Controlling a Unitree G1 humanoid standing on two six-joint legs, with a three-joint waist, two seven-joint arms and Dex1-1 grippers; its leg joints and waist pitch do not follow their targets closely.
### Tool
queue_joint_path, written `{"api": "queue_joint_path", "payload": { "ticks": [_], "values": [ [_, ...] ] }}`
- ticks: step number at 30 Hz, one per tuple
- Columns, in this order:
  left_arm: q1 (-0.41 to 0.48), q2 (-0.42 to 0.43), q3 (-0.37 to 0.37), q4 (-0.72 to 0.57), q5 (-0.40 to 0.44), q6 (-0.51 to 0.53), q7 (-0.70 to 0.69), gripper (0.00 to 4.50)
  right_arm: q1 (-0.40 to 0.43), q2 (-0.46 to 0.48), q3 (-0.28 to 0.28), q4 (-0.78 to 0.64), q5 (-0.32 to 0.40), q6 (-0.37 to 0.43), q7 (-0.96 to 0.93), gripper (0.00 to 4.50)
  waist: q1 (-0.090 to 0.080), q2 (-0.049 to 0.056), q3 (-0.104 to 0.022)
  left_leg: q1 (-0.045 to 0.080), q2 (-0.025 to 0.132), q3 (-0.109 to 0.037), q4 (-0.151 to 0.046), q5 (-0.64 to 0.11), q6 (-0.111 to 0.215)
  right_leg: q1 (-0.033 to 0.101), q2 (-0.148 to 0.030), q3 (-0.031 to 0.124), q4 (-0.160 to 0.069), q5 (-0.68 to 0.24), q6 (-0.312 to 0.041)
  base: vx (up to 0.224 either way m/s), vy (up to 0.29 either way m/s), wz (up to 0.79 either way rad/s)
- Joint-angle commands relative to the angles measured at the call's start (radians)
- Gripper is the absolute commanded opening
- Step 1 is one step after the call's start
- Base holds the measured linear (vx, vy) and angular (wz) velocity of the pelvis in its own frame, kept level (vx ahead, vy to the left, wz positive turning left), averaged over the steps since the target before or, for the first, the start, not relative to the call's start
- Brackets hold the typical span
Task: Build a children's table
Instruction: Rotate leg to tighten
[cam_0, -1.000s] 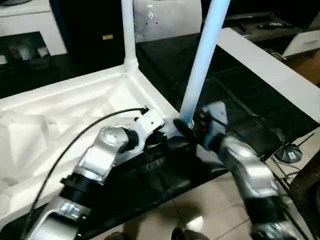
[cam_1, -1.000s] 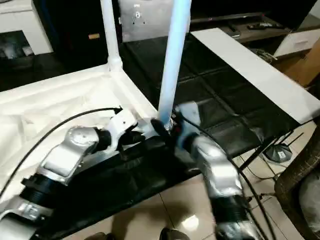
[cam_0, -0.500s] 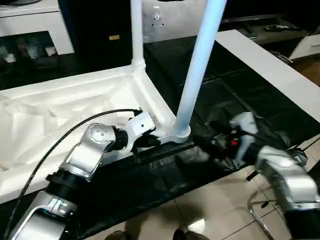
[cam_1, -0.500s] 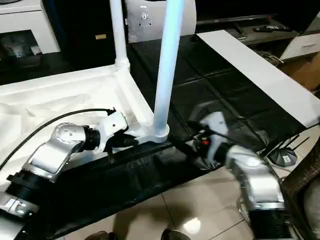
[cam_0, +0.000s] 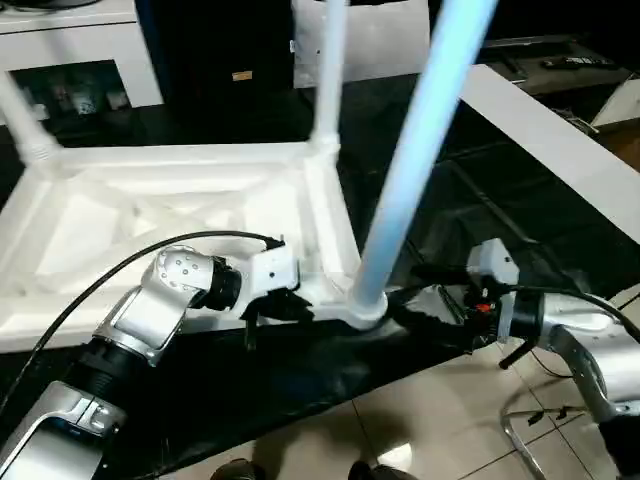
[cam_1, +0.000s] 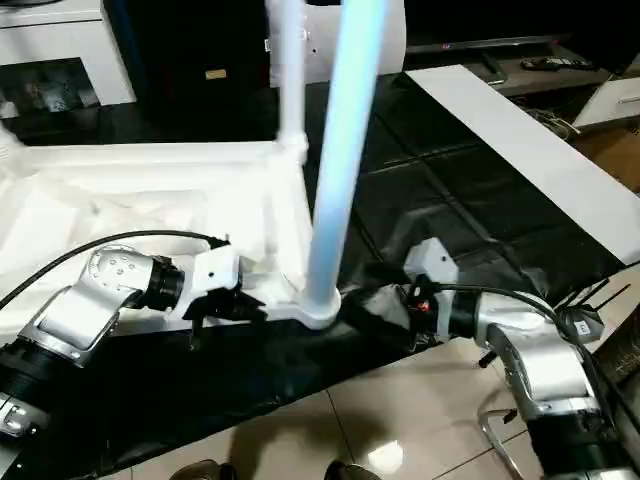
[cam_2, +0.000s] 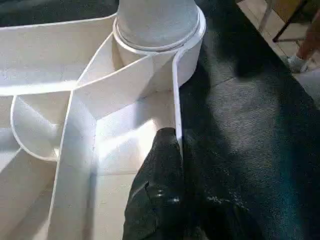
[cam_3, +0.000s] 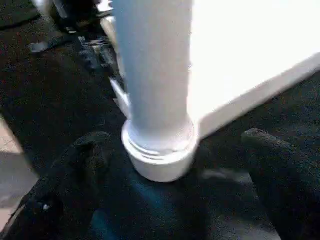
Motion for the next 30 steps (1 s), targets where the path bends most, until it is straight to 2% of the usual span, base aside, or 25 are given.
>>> {"api": "queue_joint_path", "payload": {
  "ticks": [1, 2, 4, 7, 8, 9, 10, 12, 13, 14, 15, 16, 19, 26, 27, 29, 30],
  "values": [
    [-0.028, -0.007, -0.03, 0.014, 0.023, -0.037, -0.015, 0.0, -0.007, -0.017, 0.015, -0.01, 0.009, -0.015, 0.029, 4.44, -0.006, -0.016, -0.074, 0.017, 0.081, -0.034, -0.07, -0.145, 0.085, 0.054, -0.085, 0.068, -0.063, -0.31, -0.205, 0.0, 0.0, 0.0],
    [-0.03, -0.009, -0.03, 0.016, 0.019, -0.038, -0.023, 0.0, -0.01, -0.015, 0.019, -0.005, 0.006, -0.023, 0.03, 4.44, -0.004, -0.011, -0.074, 0.016, 0.08, -0.035, -0.07, -0.148, 0.083, 0.055, -0.089, 0.068, -0.063, -0.325, -0.201, 0.0, 0.0, 0.0],
    [-0.03, -0.008, -0.031, 0.013, 0.013, -0.041, -0.037, 0.0, -0.018, -0.013, 0.023, 0.007, 0.003, -0.028, 0.029, 4.44, -0.005, -0.011, -0.073, 0.017, 0.081, -0.036, -0.071, -0.157, 0.077, 0.054, -0.089, 0.068, -0.067, -0.354, -0.193, 0.0, 0.0, 0.0],
    [-0.026, -0.002, -0.038, 0.005, 0.0, -0.052, -0.075, 0.0, -0.046, -0.005, 0.032, 0.039, 0.001, -0.037, 0.045, 4.44, -0.007, -0.01, -0.075, 0.017, 0.08, -0.036, -0.07, -0.148, 0.074, 0.055, -0.088, 0.067, -0.066, -0.351, -0.195, 0.0, 0.0, 0.0],
    [-0.023, 0.001, -0.042, -0.002, -0.005, -0.055, -0.093, 0.0, -0.063, -0.001, 0.037, 0.054, 0.007, -0.034, 0.06, 4.11, -0.007, -0.01, -0.075, 0.018, 0.079, -0.036, -0.069, -0.147, 0.075, 0.054, -0.087, 0.067, -0.064, -0.345, -0.199, 0.0, 0.0, 0.0],
    [-0.021, 0.004, -0.047, -0.01, -0.014, -0.06, -0.114, 0.0, -0.09, 0.008, 0.041, 0.078, 0.016, -0.027, 0.08, 4.11, -0.005, 0.004, -0.073, 0.019, 0.08, -0.036, -0.069, -0.141, 0.077, 0.052, -0.087, 0.068, -0.062, -0.32, -0.209, 0.0, 0.0, 0.0],
    [-0.021, 0.009, -0.054, -0.018, -0.025, -0.064, -0.136, 0.0, -0.127, 0.015, 0.049, 0.113, 0.025, -0.018, 0.114, 4.08, -0.008, -0.003, -0.075, 0.019, 0.08, -0.034, -0.069, -0.138, 0.081, 0.053, -0.084, 0.067, -0.06, -0.296, -0.221, 0.0, 0.0, 0.0],
    [-0.021, 0.009, -0.054, -0.018, -0.025, -0.064, -0.136, 0.0, -0.127, 0.015, 0.049, 0.113, 0.025, -0.018, 0.114, 3.97, -0.003, -0.001, -0.075, 0.02, 0.083, -0.032, -0.068, -0.13, 0.084, 0.053, -0.085, 0.068, -0.057, -0.277, -0.229, 0.0, 0.0, 0.0],
    [-0.022, 0.016, -0.065, -0.022, -0.028, -0.074, -0.156, 0.0, -0.152, 0.015, 0.067, 0.136, 0.027, -0.013, 0.153, 3.97, 0.001, -0.001, -0.077, 0.02, 0.083, -0.032, -0.067, -0.12, 0.087, 0.055, -0.083, 0.066, -0.052, -0.261, -0.236, 0.0, 0.0, 0.0],
    [-0.022, 0.017, -0.066, -0.023, -0.028, -0.076, -0.158, 0.0, -0.154, 0.014, 0.07, 0.138, 0.028, -0.012, 0.158, 3.69, 0.001, -0.001, -0.077, 0.02, 0.083, -0.032, -0.067, -0.12, 0.087, 0.055, -0.083, 0.066, -0.052, -0.261, -0.236, 0.0, 0.0, 0.0],
    [-0.022, 0.02, -0.069, -0.024, -0.028, -0.079, -0.164, 0.0, -0.16, 0.013, 0.078, 0.142, 0.029, -0.01, 0.174, 3.69, 0.004, -0.002, -0.076, 0.019, 0.085, -0.032, -0.068, -0.114, 0.089, 0.055, -0.083, 0.067, -0.05, -0.246, -0.239, 0.0, 0.0, 0.0],
    [-0.022, 0.023, -0.072, -0.026, -0.027, -0.083, -0.17, 0.0, -0.167, 0.011, 0.09, 0.146, 0.031, -0.006, 0.197, 3.69, 0.007, -0.001, -0.077, 0.019, 0.085, -0.031, -0.067, -0.115, 0.09, 0.056, -0.084, 0.067, -0.049, -0.248, -0.239, 0.0, 0.0, 0.0],
    [-0.025, 0.028, -0.077, -0.025, -0.02, -0.095, -0.183, 0.0, -0.185, 0.004, 0.134, 0.159, 0.022, -0.005, 0.264, 3.32, 0.012, -0.001, -0.076, 0.02, 0.086, -0.031, -0.068, -0.121, 0.084, 0.056, -0.086, 0.067, -0.051, -0.265, -0.236, 0.0, 0.0, 0.0],
    [-0.028, 0.038, -0.082, -0.028, -0.02, -0.109, -0.211, 0.0, -0.241, 0.029, 0.164, 0.232, 0.01, -0.018, 0.325, 2.79, 0.015, -0.001, -0.075, 0.021, 0.086, -0.032, -0.069, -0.148, 0.061, 0.054, -0.086, 0.067, -0.056, -0.31, -0.226, 0.0, 0.0, 0.0],
    [-0.027, 0.038, -0.083, -0.029, -0.02, -0.109, -0.212, 0.0, -0.243, 0.03, 0.165, 0.232, 0.01, -0.017, 0.327, 2.73, 0.015, -0.018, -0.073, 0.017, 0.084, -0.033, -0.069, -0.139, 0.067, 0.056, -0.088, 0.068, -0.052, -0.32, -0.219, 0.0, 0.0, 0.0],
    [-0.026, 0.042, -0.084, -0.033, -0.021, -0.112, -0.218, 0.0, -0.255, 0.033, 0.179, 0.238, 0.011, -0.016, 0.344, 2.58, 0.014, -0.011, -0.072, 0.02, 0.086, -0.033, -0.07, -0.135, 0.064, 0.052, -0.088, 0.068, -0.056, -0.332, -0.212, 0.0, 0.0, 0.0],
    [-0.026, 0.042, -0.084, -0.033, -0.021, -0.113, -0.219, 0.0, -0.259, 0.034, 0.186, 0.24, 0.011, -0.015, 0.353, 2.48, 0.014, -0.011, -0.072, 0.021, 0.086, -0.032, -0.07, -0.136, 0.063, 0.051, -0.087, 0.067, -0.055, -0.33, -0.212, 0.0, 0.0, 0.0]
  ]
}}
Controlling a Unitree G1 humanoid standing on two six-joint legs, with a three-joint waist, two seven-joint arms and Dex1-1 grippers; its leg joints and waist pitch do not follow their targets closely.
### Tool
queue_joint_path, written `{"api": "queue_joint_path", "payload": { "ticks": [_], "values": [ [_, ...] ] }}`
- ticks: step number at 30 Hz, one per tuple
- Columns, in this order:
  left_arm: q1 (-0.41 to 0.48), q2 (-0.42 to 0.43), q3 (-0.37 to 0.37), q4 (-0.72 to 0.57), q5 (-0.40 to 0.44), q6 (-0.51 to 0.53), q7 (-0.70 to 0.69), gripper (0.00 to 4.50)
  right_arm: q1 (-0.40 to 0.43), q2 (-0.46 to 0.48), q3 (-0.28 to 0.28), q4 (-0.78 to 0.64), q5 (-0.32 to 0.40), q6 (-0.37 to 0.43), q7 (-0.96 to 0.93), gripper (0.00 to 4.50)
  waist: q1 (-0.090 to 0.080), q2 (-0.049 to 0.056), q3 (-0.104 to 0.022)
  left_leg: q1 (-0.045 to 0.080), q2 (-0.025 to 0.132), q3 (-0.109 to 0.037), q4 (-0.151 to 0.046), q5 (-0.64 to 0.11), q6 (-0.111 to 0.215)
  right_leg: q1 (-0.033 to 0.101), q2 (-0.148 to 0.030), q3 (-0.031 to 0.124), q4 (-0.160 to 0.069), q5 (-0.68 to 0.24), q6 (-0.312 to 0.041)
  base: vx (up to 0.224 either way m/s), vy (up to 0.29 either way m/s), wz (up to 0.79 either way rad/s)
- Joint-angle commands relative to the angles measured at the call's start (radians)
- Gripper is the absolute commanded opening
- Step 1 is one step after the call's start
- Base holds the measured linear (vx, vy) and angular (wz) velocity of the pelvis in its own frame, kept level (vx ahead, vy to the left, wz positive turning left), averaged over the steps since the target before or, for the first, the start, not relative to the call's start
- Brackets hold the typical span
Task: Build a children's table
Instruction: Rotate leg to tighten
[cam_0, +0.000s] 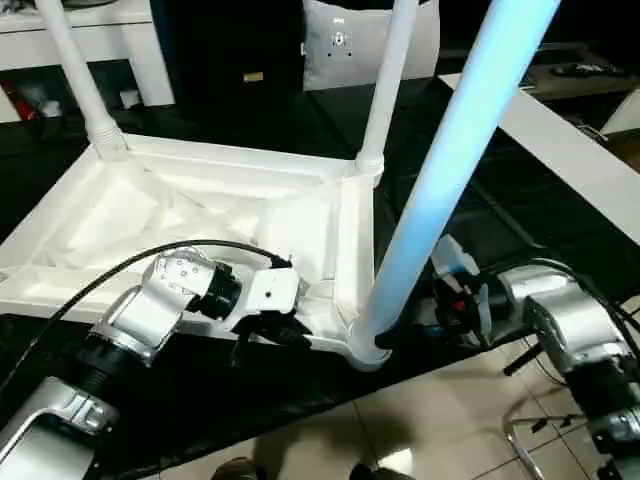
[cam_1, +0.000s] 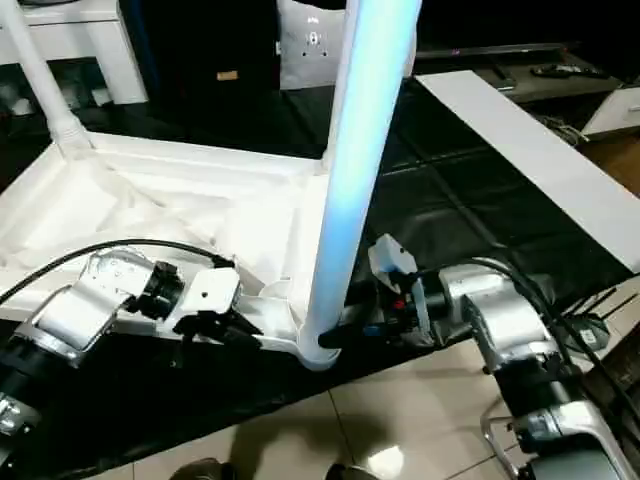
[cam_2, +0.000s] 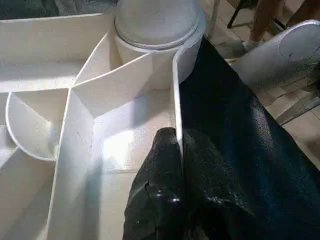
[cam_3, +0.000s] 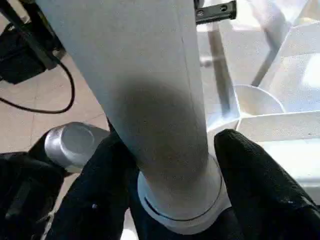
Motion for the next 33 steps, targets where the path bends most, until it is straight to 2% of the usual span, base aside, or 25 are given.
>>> {"api": "queue_joint_path", "payload": {
  "ticks": [1, 2, 4, 8, 13, 15, 18, 20, 22, 23, 24, 26, 28, 29, 32, 33],
  "values": [
    [-0.016, -0.004, -0.036, -0.036, 0.004, -0.026, -0.048, 0.0, -0.017, 0.0, 0.011, 0.003, -0.006, -0.003, 0.021, 2.38, -0.007, -0.004, -0.074, 0.02, 0.085, -0.033, -0.072, -0.129, 0.066, 0.051, -0.086, 0.068, -0.055, -0.313, -0.212, 0.0, 0.0, 0.0],
    [-0.016, -0.004, -0.037, -0.037, 0.004, -0.026, -0.05, 0.0, -0.019, 0.0, 0.015, 0.006, -0.007, -0.007, 0.027, 2.38, -0.007, -0.006, -0.072, 0.02, 0.085, -0.032, -0.073, -0.127, 0.067, 0.049, -0.086, 0.069, -0.056, -0.309, -0.212, 0.0, 0.0, 0.0],
    [-0.017, -0.005, -0.037, -0.035, 0.005, -0.027, -0.05, 0.0, -0.024, 0.003, 0.019, 0.014, -0.009, -0.016, 0.038, 2.09, -0.007, -0.005, -0.071, 0.019, 0.085, -0.033, -0.073, -0.128, 0.067, 0.049, -0.086, 0.069, -0.055, -0.31, -0.213, 0.0, 0.0, 0.0],
    [-0.015, -0.005, -0.039, -0.033, 0.006, -0.03, -0.047, 0.0, -0.027, 0.007, 0.028, 0.025, -0.013, -0.025, 0.056, 2.0, -0.008, -0.004, -0.07, 0.019, 0.084, -0.033, -0.074, -0.143, 0.06, 0.049, -0.088, 0.069, -0.059, -0.341, -0.206, 0.0, 0.0, 0.0],
    [-0.01, -0.015, -0.024, -0.03, 0.005, 0.004, -0.012, 0.0, -0.013, 0.012, 0.022, 0.004, 0.006, 0.003, 0.051, 1.97, -0.008, -0.002, -0.069, 0.02, 0.084, -0.033, -0.074, -0.143, 0.061, 0.05, -0.086, 0.069, -0.058, -0.323, -0.212, 0.0, 0.0, 0.0],
    [-0.011, -0.03, -0.004, -0.023, 0.007, 0.058, 0.037, 0.0, 0.008, 0.019, 0.007, -0.026, 0.028, 0.033, 0.032, 1.97, -0.007, 0.002, -0.068, 0.021, 0.085, -0.033, -0.074, -0.148, 0.056, 0.05, -0.086, 0.07, -0.059, -0.329, -0.213, 0.0, 0.0, 0.0],
    [-0.01, -0.051, 0.024, -0.025, 0.004, 0.13, 0.1, 0.0, 0.043, 0.029, -0.013, -0.072, 0.051, 0.078, -0.011, 1.97, -0.007, 0.0, -0.065, 0.02, 0.086, -0.034, -0.077, -0.159, 0.05, 0.05, -0.087, 0.07, -0.062, -0.35, -0.208, 0.0, 0.0, 0.0],
    [-0.004, -0.073, 0.047, -0.041, 0.0, 0.199, 0.159, 0.0, 0.088, 0.043, -0.027, -0.117, 0.062, 0.114, -0.069, 1.97, -0.006, 0.002, -0.062, 0.027, 0.087, -0.036, -0.079, -0.193, 0.038, 0.044, -0.088, 0.07, -0.072, -0.4, -0.196, 0.0, 0.0, 0.0],
    [0.004, -0.096, 0.067, -0.06, -0.005, 0.26, 0.211, 0.0, 0.132, 0.061, -0.04, -0.159, 0.067, 0.14, -0.132, 1.97, -0.009, 0.0, -0.057, 0.029, 0.086, -0.039, -0.081, -0.227, 0.023, 0.043, -0.09, 0.072, -0.078, -0.446, -0.184, 0.0, 0.0, 0.0],
    [0.006, -0.101, 0.071, -0.066, -0.005, 0.273, 0.224, 0.0, 0.143, 0.068, -0.044, -0.171, 0.069, 0.148, -0.151, 1.97, -0.014, 0.002, -0.056, 0.024, 0.082, -0.043, -0.083, -0.243, 0.022, 0.048, -0.092, 0.067, -0.083, -0.49, -0.165, 0.0, 0.0, 0.0],
    [0.006, -0.101, 0.071, -0.066, -0.005, 0.273, 0.224, 0.0, 0.143, 0.068, -0.044, -0.171, 0.069, 0.148, -0.151, 1.97, -0.017, -0.001, -0.057, 0.021, 0.082, -0.045, -0.084, -0.242, 0.02, 0.051, -0.092, 0.067, -0.084, -0.499, -0.157, 0.0, 0.0, 0.0],
    [0.011, -0.142, 0.095, -0.081, 0.004, 0.345, 0.303, 0.0, 0.179, 0.129, -0.067, -0.198, 0.038, 0.145, -0.284, 1.97, -0.026, 0.003, -0.054, 0.025, 0.082, -0.045, -0.084, -0.253, 0.016, 0.042, -0.092, 0.069, -0.09, -0.52, -0.144, 0.0, 0.0, 0.0],
    [0.009, -0.175, 0.109, -0.082, 0.019, 0.39, 0.364, 0.0, 0.189, 0.18, -0.077, -0.196, -0.002, 0.139, -0.398, 1.97, -0.038, 0.001, -0.053, 0.022, 0.078, -0.049, -0.084, -0.272, 0.009, 0.044, -0.091, 0.063, -0.095, -0.553, -0.134, 0.0, 0.0, 0.0],
    [0.006, -0.19, 0.112, -0.079, 0.028, 0.404, 0.391, 0.0, 0.185, 0.208, -0.079, -0.185, -0.026, 0.135, -0.457, 1.96, -0.048, -0.002, -0.051, 0.017, 0.076, -0.053, -0.085, -0.278, 0.005, 0.046, -0.091, 0.059, -0.097, -0.58, -0.121, 0.0, 0.0, 0.0],
    [0.001, -0.21, 0.112, -0.081, 0.045, 0.428, 0.427, 0.0, 0.175, 0.259, -0.083, -0.176, -0.053, 0.147, -0.554, 1.94, -0.068, -0.002, -0.051, 0.018, 0.071, -0.055, -0.082, -0.299, 0.008, 0.042, -0.093, 0.057, -0.108, -0.638, -0.094, 0.0, 0.0, 0.0],
    [-0.01, -0.228, 0.113, -0.079, 0.055, 0.451, 0.465, 0.0, 0.159, 0.314, -0.091, -0.172, -0.064, 0.165, -0.644, 1.93, -0.072, -0.001, -0.048, 0.02, 0.07, -0.056, -0.082, -0.308, 0.01, 0.037, -0.092, 0.057, -0.11, -0.649, -0.09, 0.0, 0.0, 0.0]
  ]
}}
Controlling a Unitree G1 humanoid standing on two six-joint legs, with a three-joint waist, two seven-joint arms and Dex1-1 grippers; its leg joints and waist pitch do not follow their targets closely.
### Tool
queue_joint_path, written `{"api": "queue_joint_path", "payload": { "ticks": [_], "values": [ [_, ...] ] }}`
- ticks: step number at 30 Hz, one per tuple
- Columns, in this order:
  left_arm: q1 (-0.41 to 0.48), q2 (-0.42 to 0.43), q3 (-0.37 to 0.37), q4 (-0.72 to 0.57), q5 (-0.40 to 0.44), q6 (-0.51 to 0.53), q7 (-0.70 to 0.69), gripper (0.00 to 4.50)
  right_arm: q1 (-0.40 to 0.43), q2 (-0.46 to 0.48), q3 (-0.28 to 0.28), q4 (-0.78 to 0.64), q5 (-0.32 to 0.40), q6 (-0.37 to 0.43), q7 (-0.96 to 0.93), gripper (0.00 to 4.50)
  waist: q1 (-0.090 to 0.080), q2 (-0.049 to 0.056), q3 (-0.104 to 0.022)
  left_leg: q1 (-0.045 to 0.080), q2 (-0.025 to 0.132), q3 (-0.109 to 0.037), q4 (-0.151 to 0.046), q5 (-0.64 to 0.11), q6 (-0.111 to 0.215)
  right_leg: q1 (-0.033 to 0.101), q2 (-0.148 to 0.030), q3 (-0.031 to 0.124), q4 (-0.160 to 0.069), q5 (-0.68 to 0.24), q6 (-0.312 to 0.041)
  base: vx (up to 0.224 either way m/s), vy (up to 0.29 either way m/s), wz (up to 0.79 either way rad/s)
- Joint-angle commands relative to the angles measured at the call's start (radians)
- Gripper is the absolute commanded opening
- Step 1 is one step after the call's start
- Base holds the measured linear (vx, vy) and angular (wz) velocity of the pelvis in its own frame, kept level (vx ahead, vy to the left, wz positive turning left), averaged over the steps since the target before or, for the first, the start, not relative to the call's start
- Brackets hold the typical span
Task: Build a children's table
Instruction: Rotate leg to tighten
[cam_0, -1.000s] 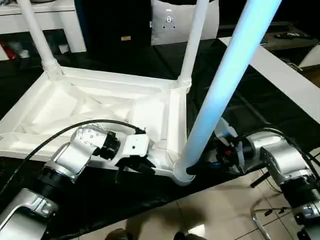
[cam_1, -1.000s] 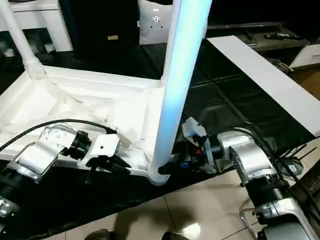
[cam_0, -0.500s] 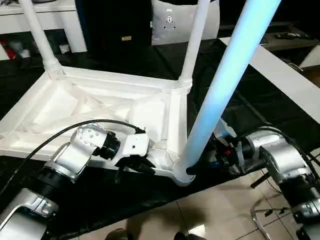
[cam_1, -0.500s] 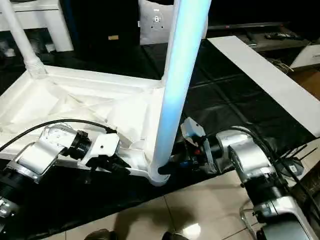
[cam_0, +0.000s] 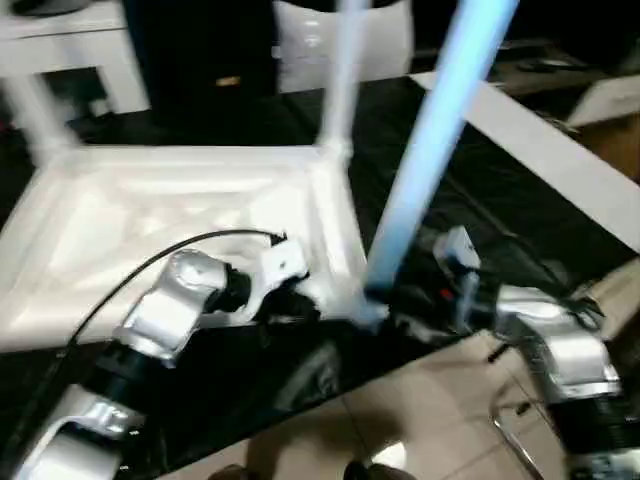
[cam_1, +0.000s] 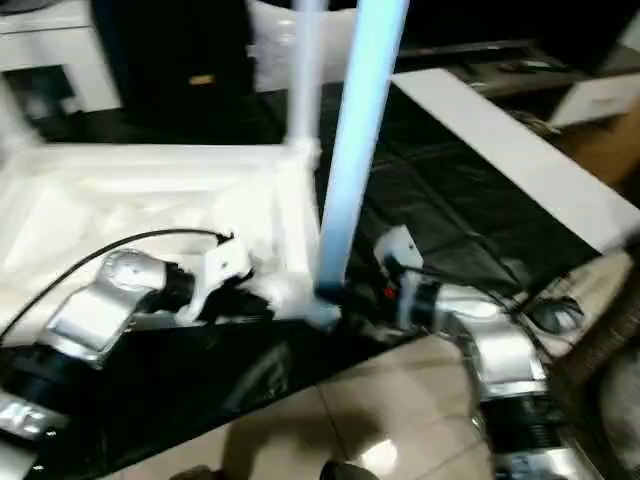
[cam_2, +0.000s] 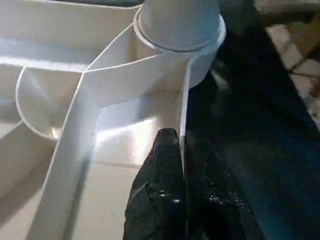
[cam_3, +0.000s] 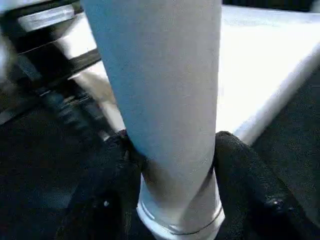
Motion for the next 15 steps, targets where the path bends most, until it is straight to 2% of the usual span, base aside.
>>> {"api": "queue_joint_path", "payload": {
  "ticks": [1, 2, 3, 4, 5, 6, 7, 9, 10, 11, 12, 14, 15],
  "values": [
    [-0.038, -0.07, 0.003, -0.006, 0.012, 0.034, 0.129, 0.0, -0.015, 0.114, 0.104, -0.002, -0.013, 0.051, -0.08, 1.93, 0.0, -0.003, -0.047, 0.012, 0.07, -0.056, -0.084, -0.316, 0.009, 0.027, -0.09, 0.056, -0.107, -0.655, -0.095, 0.0, 0.0, 0.0],
    [-0.041, -0.075, 0.005, -0.004, 0.014, 0.037, 0.138, 0.0, -0.02, 0.126, 0.102, 0.003, -0.017, 0.053, -0.1, 1.93, -0.008, -0.003, -0.046, 0.012, 0.068, -0.059, -0.084, -0.338, 0.003, 0.027, -0.09, 0.051, -0.111, -0.685, -0.083, 0.0, 0.0, 0.0],
    [-0.055, -0.097, 0.011, 0.004, 0.021, 0.05, 0.178, 0.0, -0.043, 0.175, 0.091, 0.024, -0.031, 0.06, -0.183, 1.93, -0.008, -0.004, -0.048, 0.014, 0.068, -0.06, -0.082, -0.342, 0.002, 0.028, -0.092, 0.05, -0.112, -0.694, -0.077, 0.0, 0.0, 0.0],
    [-0.06, -0.107, 0.015, 0.007, 0.025, 0.055, 0.196, 0.0, -0.052, 0.196, 0.085, 0.033, -0.036, 0.064, -0.219, 1.93, -0.018, -0.001, -0.046, 0.016, 0.067, -0.062, -0.082, -0.357, -0.005, 0.022, -0.089, 0.049, -0.114, -0.704, -0.075, 0.0, 0.0, 0.0],
    [-0.068, -0.123, 0.019, 0.011, 0.033, 0.065, 0.222, 0.0, -0.068, 0.235, 0.068, 0.055, -0.047, 0.063, -0.288, 1.92, -0.021, -0.001, -0.047, 0.015, 0.066, -0.063, -0.082, -0.361, -0.005, 0.024, -0.091, 0.047, -0.115, -0.707, -0.073, 0.0, 0.0, 0.0],
    [-0.068, -0.123, 0.019, 0.011, 0.033, 0.065, 0.222, 0.0, -0.068, 0.235, 0.068, 0.055, -0.047, 0.063, -0.288, 1.92, -0.024, 0.002, -0.048, 0.014, 0.068, -0.064, -0.083, -0.361, -0.007, 0.023, -0.093, 0.049, -0.116, -0.695, -0.074, 0.0, 0.0, 0.0],
    [-0.082, -0.159, 0.026, 0.019, 0.058, 0.083, 0.275, 0.0, -0.103, 0.32, 0.025, 0.114, -0.073, 0.056, -0.444, 1.91, -0.029, 0.002, -0.052, 0.012, 0.071, -0.064, -0.086, -0.352, -0.009, 0.022, -0.091, 0.052, -0.11, -0.658, -0.085, 0.0, 0.0, 0.0],
    [-0.086, -0.173, 0.024, 0.024, 0.063, 0.086, 0.295, 0.0, -0.117, 0.348, 0.009, 0.14, -0.078, 0.05, -0.498, 1.91, -0.032, 0.005, -0.053, 0.008, 0.072, -0.067, -0.088, -0.348, -0.013, 0.025, -0.091, 0.052, -0.106, -0.626, -0.094, 0.0, 0.0, 0.0],
    [-0.089, -0.183, 0.023, 0.027, 0.065, 0.087, 0.309, 0.0, -0.125, 0.366, -0.001, 0.158, -0.081, 0.047, -0.535, 1.91, -0.031, 0.006, -0.056, 0.007, 0.075, -0.062, -0.09, -0.329, -0.011, 0.024, -0.09, 0.058, -0.099, -0.552, -0.115, 0.0, 0.0, 0.0],
    [-0.09, -0.186, 0.021, 0.028, 0.066, 0.087, 0.315, 0.0, -0.129, 0.373, -0.005, 0.165, -0.082, 0.043, -0.549, 1.91, -0.031, 0.007, -0.055, 0.007, 0.075, -0.06, -0.091, -0.325, -0.009, 0.024, -0.089, 0.06, -0.097, -0.531, -0.122, 0.0, 0.0, 0.0],
    [-0.092, -0.196, 0.011, 0.032, 0.074, 0.085, 0.331, 0.0, -0.137, 0.394, -0.014, 0.189, -0.091, 0.023, -0.592, 1.91, -0.029, 0.009, -0.061, 0.007, 0.075, -0.056, -0.09, -0.306, -0.006, 0.027, -0.088, 0.063, -0.091, -0.477, -0.137, 0.0, 0.0, 0.0],
    [-0.091, -0.2, 0.002, 0.036, 0.084, 0.076, 0.338, 0.0, -0.136, 0.4, -0.015, 0.2, -0.113, -0.018, -0.616, 1.91, -0.026, 0.009, -0.065, 0.005, 0.074, -0.051, -0.089, -0.266, 0.003, 0.031, -0.087, 0.066, -0.083, -0.403, -0.16, 0.0, 0.0, 0.0],
    [-0.091, -0.2, 0.002, 0.036, 0.084, 0.076, 0.338, 0.0, -0.136, 0.4, -0.015, 0.2, -0.113, -0.018, -0.616, 2.26, -0.025, 0.009, -0.066, 0.005, 0.075, -0.05, -0.088, -0.251, 0.006, 0.031, -0.088, 0.068, -0.079, -0.375, -0.169, 0.0, 0.0, 0.0]
  ]
}}
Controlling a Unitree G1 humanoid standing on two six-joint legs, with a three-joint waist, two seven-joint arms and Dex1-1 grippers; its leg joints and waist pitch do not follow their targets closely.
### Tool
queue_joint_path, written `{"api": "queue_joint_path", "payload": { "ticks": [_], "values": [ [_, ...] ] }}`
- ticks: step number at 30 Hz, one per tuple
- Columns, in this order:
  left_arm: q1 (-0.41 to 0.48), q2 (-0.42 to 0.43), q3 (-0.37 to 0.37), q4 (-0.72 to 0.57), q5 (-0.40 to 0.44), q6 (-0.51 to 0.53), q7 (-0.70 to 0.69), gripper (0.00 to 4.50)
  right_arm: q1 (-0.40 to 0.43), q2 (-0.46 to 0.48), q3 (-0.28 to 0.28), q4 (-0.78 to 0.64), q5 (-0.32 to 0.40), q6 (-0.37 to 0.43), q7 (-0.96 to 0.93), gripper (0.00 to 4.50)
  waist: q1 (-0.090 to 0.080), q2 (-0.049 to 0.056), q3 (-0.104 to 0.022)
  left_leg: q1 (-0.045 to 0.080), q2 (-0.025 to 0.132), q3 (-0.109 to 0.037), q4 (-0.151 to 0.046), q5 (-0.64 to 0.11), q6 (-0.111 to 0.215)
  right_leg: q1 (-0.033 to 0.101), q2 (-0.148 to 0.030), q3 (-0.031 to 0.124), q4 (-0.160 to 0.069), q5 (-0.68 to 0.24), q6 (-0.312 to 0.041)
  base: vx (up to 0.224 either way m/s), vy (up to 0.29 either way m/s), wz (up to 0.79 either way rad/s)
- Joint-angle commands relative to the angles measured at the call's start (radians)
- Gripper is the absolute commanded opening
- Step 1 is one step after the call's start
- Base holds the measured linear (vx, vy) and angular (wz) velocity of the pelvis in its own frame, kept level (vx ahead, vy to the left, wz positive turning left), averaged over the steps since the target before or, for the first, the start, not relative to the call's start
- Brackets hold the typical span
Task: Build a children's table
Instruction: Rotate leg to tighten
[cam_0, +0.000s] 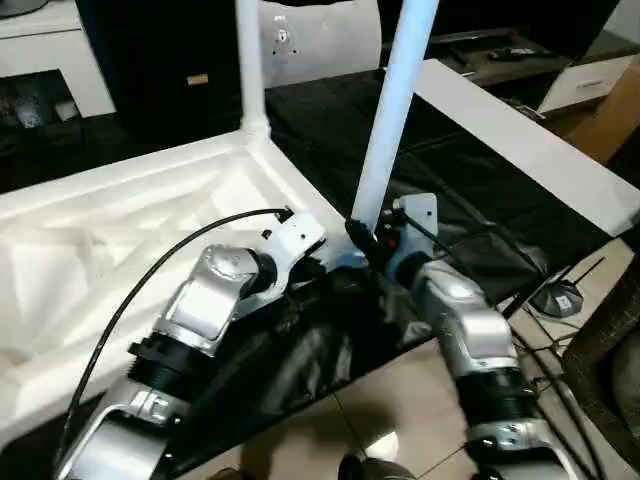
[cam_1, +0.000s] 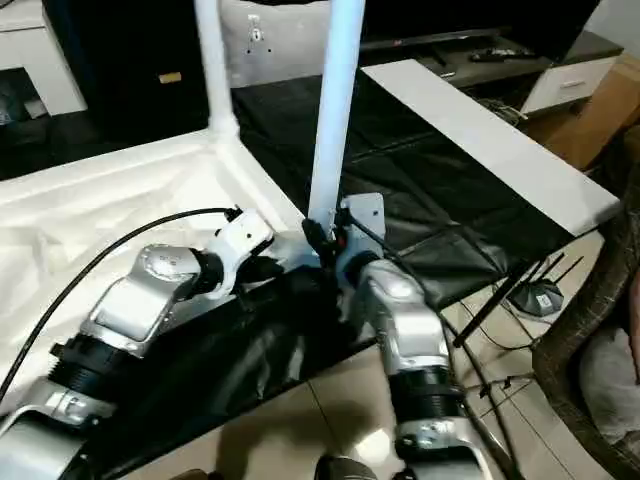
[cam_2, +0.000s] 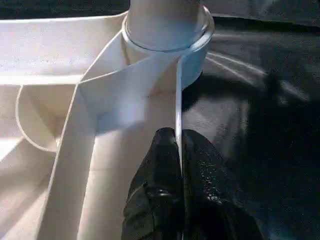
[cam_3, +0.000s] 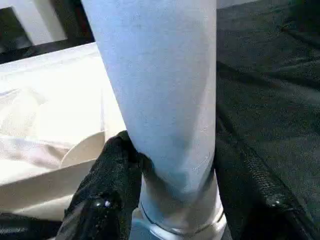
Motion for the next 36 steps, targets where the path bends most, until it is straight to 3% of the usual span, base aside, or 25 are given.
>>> {"api": "queue_joint_path", "payload": {
  "ticks": [1, 4, 9, 12, 13, 15, 18, 19, 23, 26, 30, 31, 32, 33, 35, 36],
  "values": [
    [-0.03, -0.04, -0.041, -0.007, -0.002, -0.036, 0.015, 0.0, 0.021, 0.038, 0.065, 0.044, 0.006, -0.009, 0.04, 2.47, 0.011, 0.009, -0.066, 0.013, 0.076, -0.041, -0.083, -0.221, 0.019, 0.039, -0.087, 0.071, -0.069, -0.325, -0.186, 0.0, 0.0, 0.0],
    [-0.023, -0.018, -0.041, 0.0, 0.006, -0.07, 0.003, 0.0, 0.04, 0.013, 0.034, 0.016, 0.023, -0.049, 0.077, 2.8, 0.017, 0.008, -0.07, 0.008, 0.075, -0.039, -0.08, -0.179, 0.042, 0.048, -0.087, 0.073, -0.06, -0.279, -0.201, 0.0, 0.0, 0.0],
    [-0.015, 0.018, -0.042, 0.027, 0.008, -0.129, -0.016, 0.0, 0.112, -0.084, 0.048, -0.073, 0.011, -0.125, 0.155, 3.07, 0.031, 0.005, -0.072, 0.009, 0.077, -0.035, -0.078, -0.14, 0.064, 0.05, -0.084, 0.073, -0.054, -0.239, -0.204, 0.0, 0.0, 0.0],
    [-0.019, 0.038, -0.04, 0.058, 0.014, -0.175, -0.02, 0.0, 0.178, -0.123, 0.025, -0.156, 0.045, -0.096, 0.192, 3.4, 0.035, 0.003, -0.073, 0.008, 0.078, -0.035, -0.078, -0.125, 0.078, 0.053, -0.083, 0.073, -0.052, -0.213, -0.211, 0.0, 0.0, 0.0],
    [-0.023, 0.048, -0.039, 0.078, 0.015, -0.21, -0.023, 0.0, 0.221, -0.147, 0.021, -0.202, 0.049, -0.099, 0.205, 3.44, 0.038, 0.003, -0.069, 0.007, 0.077, -0.035, -0.079, -0.147, 0.086, 0.051, -0.084, 0.073, -0.06, -0.244, -0.201, 0.0, 0.0, 0.0],
    [-0.026, 0.053, -0.034, 0.093, 0.013, -0.22, -0.023, 0.0, 0.256, -0.166, 0.025, -0.232, 0.047, -0.111, 0.225, 3.76, 0.038, 0.002, -0.066, 0.008, 0.078, -0.036, -0.081, -0.181, 0.073, 0.049, -0.084, 0.071, -0.066, -0.311, -0.187, 0.0, 0.0, 0.0],
    [-0.031, 0.071, -0.034, 0.119, 0.012, -0.271, -0.038, 0.0, 0.336, -0.196, 0.036, -0.311, 0.076, -0.097, 0.289, 3.87, 0.038, -0.002, -0.06, 0.007, 0.077, -0.04, -0.085, -0.238, 0.059, 0.046, -0.087, 0.07, -0.08, -0.424, -0.147, 0.0, 0.0, 0.0],
    [-0.033, 0.077, -0.033, 0.131, 0.007, -0.308, -0.041, 0.0, 0.376, -0.217, 0.056, -0.354, 0.088, -0.099, 0.319, 3.96, 0.034, -0.001, -0.056, 0.008, 0.075, -0.044, -0.087, -0.275, 0.05, 0.042, -0.088, 0.067, -0.092, -0.512, -0.115, 0.0, 0.0, 0.0],
    [-0.032, 0.072, -0.006, 0.135, -0.023, -0.319, -0.043, 0.0, 0.416, -0.233, 0.075, -0.406, 0.091, -0.081, 0.323, 4.32, 0.029, -0.003, -0.052, 0.007, 0.073, -0.049, -0.087, -0.294, 0.043, 0.036, -0.088, 0.065, -0.103, -0.592, -0.078, 0.0, 0.0, 0.0],
    [-0.009, 0.055, 0.05, 0.082, -0.099, -0.293, -0.065, 0.55, 0.441, -0.225, 0.077, -0.453, 0.11, -0.055, 0.313, 4.5, 0.028, -0.004, -0.051, 0.005, 0.072, -0.052, -0.088, -0.297, 0.04, 0.034, -0.091, 0.064, -0.104, -0.619, -0.071, 0.0, 0.0, 0.0],
    [0.061, 0.055, 0.101, -0.034, -0.175, -0.258, -0.073, 0.67, 0.473, -0.205, 0.087, -0.514, 0.133, -0.039, 0.301, 4.5, 0.033, 0.002, -0.053, 0.007, 0.086, -0.049, -0.091, -0.266, 0.043, 0.029, -0.088, 0.071, -0.086, -0.474, -0.136, 0.0, 0.0, 0.0],
    [0.073, 0.057, 0.105, -0.048, -0.181, -0.257, -0.072, 0.9, 0.479, -0.202, 0.089, -0.521, 0.136, -0.038, 0.298, 4.5, 0.032, 0.003, -0.058, 0.006, 0.085, -0.046, -0.091, -0.242, 0.048, 0.033, -0.082, 0.07, -0.073, -0.383, -0.16, 0.0, 0.0, 0.0],
    [0.083, 0.056, 0.111, -0.062, -0.183, -0.256, -0.064, 0.94, 0.481, -0.201, 0.091, -0.525, 0.136, -0.035, 0.295, 4.5, 0.031, 0.003, -0.059, 0.003, 0.084, -0.045, -0.09, -0.225, 0.051, 0.036, -0.082, 0.071, -0.069, -0.347, -0.168, 0.0, 0.0, 0.0],
    [0.118, 0.055, 0.132, -0.106, -0.192, -0.254, -0.037, 0.95, 0.491, -0.198, 0.098, -0.539, 0.138, -0.025, 0.286, 4.5, 0.033, 0.008, -0.06, 0.003, 0.089, -0.045, -0.09, -0.197, 0.054, 0.039, -0.083, 0.073, -0.06, -0.28, -0.192, 0.0, 0.0, 0.0],
    [0.178, 0.038, 0.184, -0.189, -0.206, -0.246, 0.027, 1.17, 0.5, -0.197, 0.115, -0.566, 0.135, 0.017, 0.27, 4.5, 0.032, 0.005, -0.059, -0.001, 0.086, -0.04, -0.087, -0.172, 0.067, 0.044, -0.082, 0.073, -0.057, -0.236, -0.207, 0.0, 0.0, 0.0],
    [0.201, 0.026, 0.207, -0.221, -0.215, -0.236, 0.052, 1.17, 0.501, -0.196, 0.121, -0.576, 0.137, 0.034, 0.266, 4.5, 0.034, 0.013, -0.061, 0.001, 0.086, -0.041, -0.086, -0.164, 0.067, 0.045, -0.083, 0.074, -0.053, -0.221, -0.214, 0.0, 0.0, 0.0]
  ]
}}
